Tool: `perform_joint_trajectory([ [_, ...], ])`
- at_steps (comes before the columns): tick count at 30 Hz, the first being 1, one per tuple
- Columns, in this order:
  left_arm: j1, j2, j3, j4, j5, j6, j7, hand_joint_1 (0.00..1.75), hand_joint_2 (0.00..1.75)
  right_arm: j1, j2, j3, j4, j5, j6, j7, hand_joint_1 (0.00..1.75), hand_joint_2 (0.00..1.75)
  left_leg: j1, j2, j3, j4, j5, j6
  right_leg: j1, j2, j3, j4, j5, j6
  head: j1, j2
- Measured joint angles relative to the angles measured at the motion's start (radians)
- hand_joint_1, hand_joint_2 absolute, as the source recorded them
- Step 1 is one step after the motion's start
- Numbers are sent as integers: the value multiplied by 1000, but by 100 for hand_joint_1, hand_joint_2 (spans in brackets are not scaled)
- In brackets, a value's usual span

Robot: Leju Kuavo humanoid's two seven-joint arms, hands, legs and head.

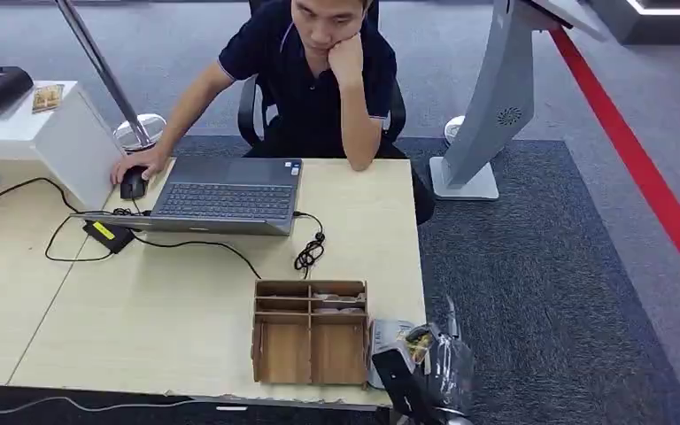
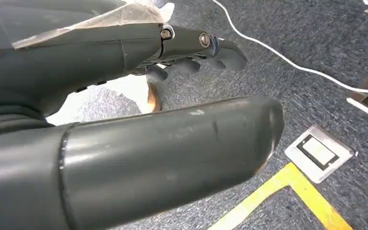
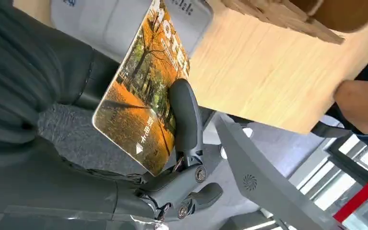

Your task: Pass the card to the sensor for recognition and then transmit it.

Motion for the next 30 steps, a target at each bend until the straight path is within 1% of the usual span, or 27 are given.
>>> perform_joint_trajectory([
  [18,0,3,0,0,-2,0,0,0,0,-3,-7,15,35,-8,0,0,175,175,0,0,0,0,0,0,0,0,0,0,0,0,0,0],
  [30,0,4,0,0,0,0,0,0,0,-2,-14,21,54,-8,0,16,175,175,0,0,0,0,0,0,0,0,0,0,0,0,0,0],
])
